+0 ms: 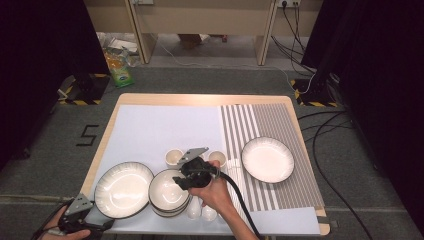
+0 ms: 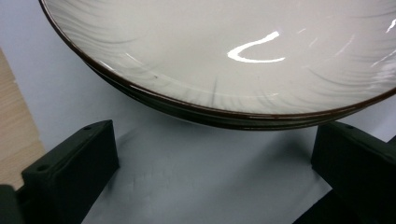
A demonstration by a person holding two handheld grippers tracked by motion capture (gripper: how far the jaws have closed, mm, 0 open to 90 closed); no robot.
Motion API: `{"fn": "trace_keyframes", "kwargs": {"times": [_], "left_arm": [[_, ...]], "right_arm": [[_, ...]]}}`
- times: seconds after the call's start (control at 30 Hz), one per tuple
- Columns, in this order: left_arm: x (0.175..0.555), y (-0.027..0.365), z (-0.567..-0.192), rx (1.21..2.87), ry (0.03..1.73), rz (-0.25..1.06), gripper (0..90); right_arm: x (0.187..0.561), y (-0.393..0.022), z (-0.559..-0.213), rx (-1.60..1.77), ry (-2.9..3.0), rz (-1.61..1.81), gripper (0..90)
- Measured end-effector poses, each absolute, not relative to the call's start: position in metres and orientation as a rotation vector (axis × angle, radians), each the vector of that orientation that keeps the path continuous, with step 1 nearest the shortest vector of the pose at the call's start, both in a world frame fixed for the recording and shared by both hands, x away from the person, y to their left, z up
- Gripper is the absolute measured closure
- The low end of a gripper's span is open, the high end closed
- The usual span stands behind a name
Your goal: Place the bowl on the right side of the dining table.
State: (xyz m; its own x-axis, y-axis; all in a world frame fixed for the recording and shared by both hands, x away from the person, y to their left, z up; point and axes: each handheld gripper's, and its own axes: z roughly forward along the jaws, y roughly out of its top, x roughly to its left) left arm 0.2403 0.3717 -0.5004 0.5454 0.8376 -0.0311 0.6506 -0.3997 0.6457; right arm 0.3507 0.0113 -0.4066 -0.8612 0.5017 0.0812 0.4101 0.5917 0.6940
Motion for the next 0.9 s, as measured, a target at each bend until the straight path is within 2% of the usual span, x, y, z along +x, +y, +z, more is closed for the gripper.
{"fn": "trace_keyframes", "kwargs": {"times": [0.9], "left_arm": [[0.2393, 0.3722, -0.5012, 2.163, 1.19, 0.403, 0.0]], "right_arm": [[0.3537, 0.0159, -0.4103, 0.751, 2.711, 1.103, 71.6]]}}
